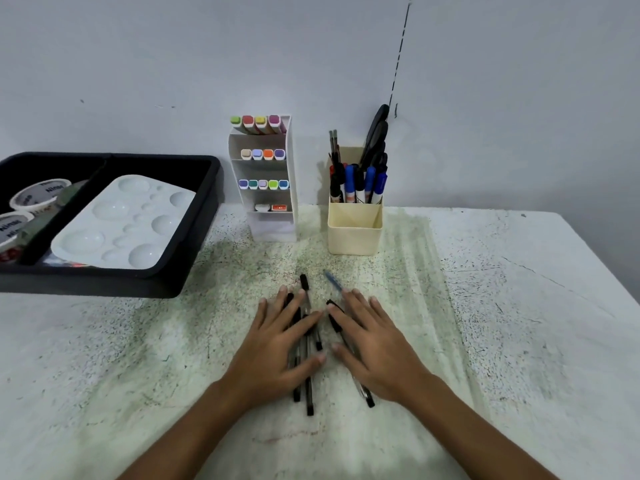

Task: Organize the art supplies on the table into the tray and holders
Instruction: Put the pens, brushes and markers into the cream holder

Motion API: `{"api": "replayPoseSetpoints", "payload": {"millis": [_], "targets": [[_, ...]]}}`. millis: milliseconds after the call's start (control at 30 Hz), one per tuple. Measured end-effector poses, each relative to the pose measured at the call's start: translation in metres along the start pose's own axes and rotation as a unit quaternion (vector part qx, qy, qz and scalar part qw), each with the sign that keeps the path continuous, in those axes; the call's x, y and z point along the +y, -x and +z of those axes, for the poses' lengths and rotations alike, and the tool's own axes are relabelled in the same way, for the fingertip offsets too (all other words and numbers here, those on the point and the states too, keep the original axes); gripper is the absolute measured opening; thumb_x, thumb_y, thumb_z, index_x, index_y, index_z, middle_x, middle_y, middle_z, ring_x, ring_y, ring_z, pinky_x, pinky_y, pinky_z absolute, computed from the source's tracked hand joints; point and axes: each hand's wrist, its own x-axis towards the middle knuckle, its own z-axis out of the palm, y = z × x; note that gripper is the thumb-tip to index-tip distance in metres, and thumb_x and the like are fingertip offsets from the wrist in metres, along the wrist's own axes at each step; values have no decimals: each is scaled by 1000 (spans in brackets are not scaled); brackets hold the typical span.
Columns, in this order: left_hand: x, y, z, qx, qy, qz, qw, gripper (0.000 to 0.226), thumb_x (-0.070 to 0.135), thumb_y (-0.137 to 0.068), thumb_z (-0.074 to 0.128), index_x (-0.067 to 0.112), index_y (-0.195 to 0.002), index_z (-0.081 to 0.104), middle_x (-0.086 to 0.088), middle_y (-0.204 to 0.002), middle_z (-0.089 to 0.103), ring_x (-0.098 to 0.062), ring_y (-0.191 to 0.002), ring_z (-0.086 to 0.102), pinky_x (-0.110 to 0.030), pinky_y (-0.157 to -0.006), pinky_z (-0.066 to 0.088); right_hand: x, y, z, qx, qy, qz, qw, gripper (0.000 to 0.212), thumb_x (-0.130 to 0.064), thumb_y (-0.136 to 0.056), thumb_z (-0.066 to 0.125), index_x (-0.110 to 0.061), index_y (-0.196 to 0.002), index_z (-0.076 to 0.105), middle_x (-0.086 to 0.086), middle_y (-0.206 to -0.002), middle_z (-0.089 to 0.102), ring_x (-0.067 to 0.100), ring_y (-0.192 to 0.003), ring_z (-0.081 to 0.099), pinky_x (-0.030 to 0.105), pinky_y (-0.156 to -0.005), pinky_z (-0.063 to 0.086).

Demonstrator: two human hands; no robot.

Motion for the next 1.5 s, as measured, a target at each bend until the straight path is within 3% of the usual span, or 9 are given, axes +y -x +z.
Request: {"api": "replayPoseSetpoints", "payload": {"millis": [233,333,500,700,967,1067,1233,1333,1500], "targets": [[2,-7,2,-7,0,-34,999,72,76,-88,25,35,-146,29,6,-160,12,-10,-148,-8,-49,-120,1,-8,-10,1,122,-81,42,988,42,-36,-99,40,-14,-129,60,3,-140,53,19,-131,49,35,-110,39],[5,-11,0,25,44,-34,998,71,74,-88,33,33,-146,31,4,-160,16,-11,-149,-4,-45,-120,1,-5,-6,-9,114,-204,62,970,48,-44,-96,45,-18,-135,56,-8,-147,42,5,-137,37,22,-112,32],[5,-3,5,28,32,45,998,75,66,-89,50,12,-141,47,-2,-155,32,-17,-148,15,-42,-119,11,6,7,-5,17,-76,-30,997,66,-61,-95,38,-19,-146,40,0,-158,24,11,-148,11,31,-121,8],[5,-7,-3,103,23,-27,994,66,64,-88,50,12,-128,61,-1,-141,51,-13,-141,33,-39,-112,36,11,1,-12,127,-96,1,987,40,-35,-94,49,-12,-124,63,7,-131,59,23,-121,55,44,-100,48],[10,26,-18,-35,7,-21,999,97,79,-70,62,26,-146,34,6,-160,16,-13,-149,2,-42,-119,0,21,-6,-11,72,-66,-2,995,53,-40,-93,42,-9,-134,55,13,-139,53,31,-132,46,49,-110,28],[12,26,-18,-36,0,-62,997,93,81,-74,55,30,-147,29,11,-160,11,-5,-148,-4,-39,-120,-2,17,-5,-8,87,-58,-23,994,44,-34,-90,45,-10,-120,67,10,-123,65,31,-122,57,53,-105,39],[6,14,-23,18,-20,-85,996,71,71,-78,55,26,-133,57,6,-147,45,-15,-142,28,-51,-116,23,24,-22,-30,131,-219,50,966,25,-15,-88,56,-6,-105,71,6,-97,71,21,-88,66,38,-78,55],[12,-11,-22,62,-33,-75,995,63,63,-80,55,18,-122,65,1,-127,60,-19,-123,47,-50,-101,42,32,-41,-41,75,-232,68,967,29,-5,-88,61,-10,-116,67,1,-94,65,7,-76,58,31,-74,51],[29,-57,-16,-9,-89,-73,993,88,79,-72,36,21,-135,53,0,-141,49,-23,-137,31,-57,-111,24,29,-78,-58,-129,-198,61,970,50,-15,-89,61,-25,-137,51,-4,-75,63,12,-66,57,34,-71,50]]}}
